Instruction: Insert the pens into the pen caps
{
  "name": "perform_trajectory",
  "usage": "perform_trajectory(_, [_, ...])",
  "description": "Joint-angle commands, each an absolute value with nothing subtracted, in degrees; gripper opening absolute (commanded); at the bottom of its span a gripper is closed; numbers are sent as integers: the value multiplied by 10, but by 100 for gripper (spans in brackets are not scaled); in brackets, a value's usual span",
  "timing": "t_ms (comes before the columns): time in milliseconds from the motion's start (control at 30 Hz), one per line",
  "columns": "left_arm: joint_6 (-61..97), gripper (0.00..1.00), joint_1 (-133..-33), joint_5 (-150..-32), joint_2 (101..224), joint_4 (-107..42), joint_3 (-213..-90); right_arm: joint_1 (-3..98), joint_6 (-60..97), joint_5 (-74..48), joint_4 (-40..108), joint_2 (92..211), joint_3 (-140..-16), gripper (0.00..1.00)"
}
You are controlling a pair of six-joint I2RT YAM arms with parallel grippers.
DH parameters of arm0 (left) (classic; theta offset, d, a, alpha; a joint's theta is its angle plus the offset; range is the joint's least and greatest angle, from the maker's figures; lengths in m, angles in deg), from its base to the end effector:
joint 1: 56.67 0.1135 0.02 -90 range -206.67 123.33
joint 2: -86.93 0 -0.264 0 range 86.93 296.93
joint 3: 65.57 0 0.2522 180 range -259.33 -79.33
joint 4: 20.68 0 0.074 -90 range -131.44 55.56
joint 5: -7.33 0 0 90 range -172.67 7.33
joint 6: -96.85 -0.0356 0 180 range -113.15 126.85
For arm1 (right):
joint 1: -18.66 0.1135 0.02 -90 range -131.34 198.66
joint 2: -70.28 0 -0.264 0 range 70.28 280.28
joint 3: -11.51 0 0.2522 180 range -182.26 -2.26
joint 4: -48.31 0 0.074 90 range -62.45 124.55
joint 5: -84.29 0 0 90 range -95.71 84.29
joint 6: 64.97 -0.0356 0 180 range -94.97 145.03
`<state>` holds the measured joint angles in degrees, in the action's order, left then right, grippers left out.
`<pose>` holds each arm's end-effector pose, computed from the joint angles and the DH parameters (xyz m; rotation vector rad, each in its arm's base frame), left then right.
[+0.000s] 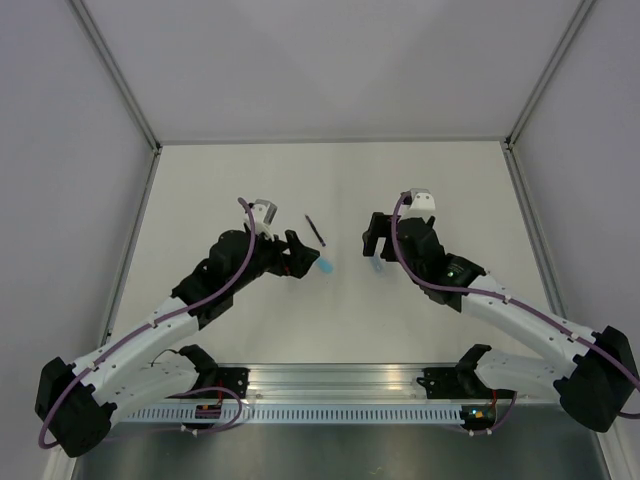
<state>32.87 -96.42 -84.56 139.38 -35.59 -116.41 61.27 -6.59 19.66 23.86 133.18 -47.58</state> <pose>0.1655 -0.1392 0.2846 0.2559 1.9251 -0.8139 0.1906 0.1546 0.2815 0.0769 2.0305 0.3649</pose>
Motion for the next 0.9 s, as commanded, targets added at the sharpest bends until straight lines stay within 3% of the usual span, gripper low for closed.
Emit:
perform_trajectory(0, [319,100,-966,-799,1383,-343,-1159,614,-52,205,255,1338,-482,98])
perform_trajectory(233, [345,99,-966,-706,1365,-383,-1151,612,29,223,227,1402,-532,96])
perform_trajectory(433, [364,99,-965,-652,1319,-362,-1115,566,8,220,120,1507,-601,77])
perform_trajectory(467, [365,99,-966,-652,1315,-363,-1114,554,2,207,104,1519,-607,73])
perform_trajectory(600, [368,99,-966,-647,1301,-370,-1113,507,-2,130,87,1575,-632,70])
perform_trajectory(867, [383,99,-966,-575,1248,-391,-1093,509,43,-12,92,1685,-764,61])
